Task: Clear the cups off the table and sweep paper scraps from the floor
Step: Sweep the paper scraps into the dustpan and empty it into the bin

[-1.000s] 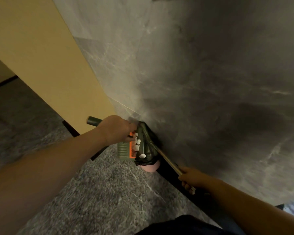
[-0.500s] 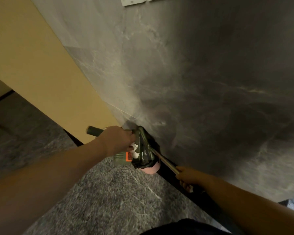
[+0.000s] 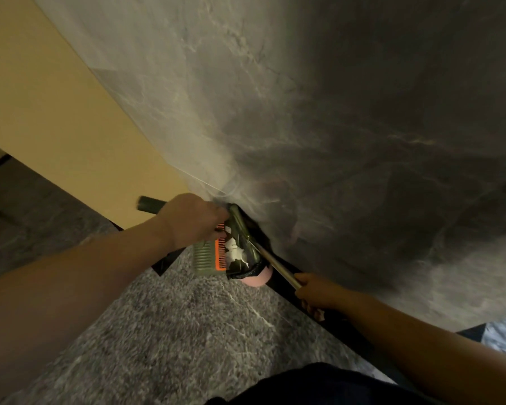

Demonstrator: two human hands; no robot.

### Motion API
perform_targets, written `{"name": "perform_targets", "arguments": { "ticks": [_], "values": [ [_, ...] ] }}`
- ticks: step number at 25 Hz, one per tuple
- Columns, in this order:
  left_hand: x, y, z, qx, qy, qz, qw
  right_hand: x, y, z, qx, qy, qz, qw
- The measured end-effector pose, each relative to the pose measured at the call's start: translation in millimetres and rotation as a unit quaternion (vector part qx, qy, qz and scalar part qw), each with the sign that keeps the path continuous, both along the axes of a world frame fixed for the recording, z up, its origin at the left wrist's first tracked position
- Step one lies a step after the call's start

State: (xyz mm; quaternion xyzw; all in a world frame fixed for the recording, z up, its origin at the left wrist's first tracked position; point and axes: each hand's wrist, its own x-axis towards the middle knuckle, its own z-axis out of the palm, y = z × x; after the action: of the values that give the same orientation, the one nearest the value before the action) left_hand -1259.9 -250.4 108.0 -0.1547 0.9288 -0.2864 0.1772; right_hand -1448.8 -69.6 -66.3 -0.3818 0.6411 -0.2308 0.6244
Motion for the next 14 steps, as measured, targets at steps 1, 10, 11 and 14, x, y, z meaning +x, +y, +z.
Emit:
{"name": "perform_targets", "arguments": {
  "ticks": [1, 10, 11, 14],
  "values": [
    [-7, 5, -3, 0.006, -0.014, 0.002, 1.0, -2, 1, -1, 0.001, 0.005, 0.0, 1.0],
    [-37, 5, 21, -0.019, -0.016, 0.03, 0.999, -22, 4, -7, -0.003, 0.022, 0.004, 1.0],
    [-40, 5, 22, -0.018, -0.021, 0.035, 0.999, -23, 5, -8, -0.004, 0.025, 0.011, 1.0],
    [-34, 4, 30, -0.001, -0.019, 0.049, 0.999, -28, 4, -10, -0.006, 0.03, 0.023, 0.999]
  ]
}}
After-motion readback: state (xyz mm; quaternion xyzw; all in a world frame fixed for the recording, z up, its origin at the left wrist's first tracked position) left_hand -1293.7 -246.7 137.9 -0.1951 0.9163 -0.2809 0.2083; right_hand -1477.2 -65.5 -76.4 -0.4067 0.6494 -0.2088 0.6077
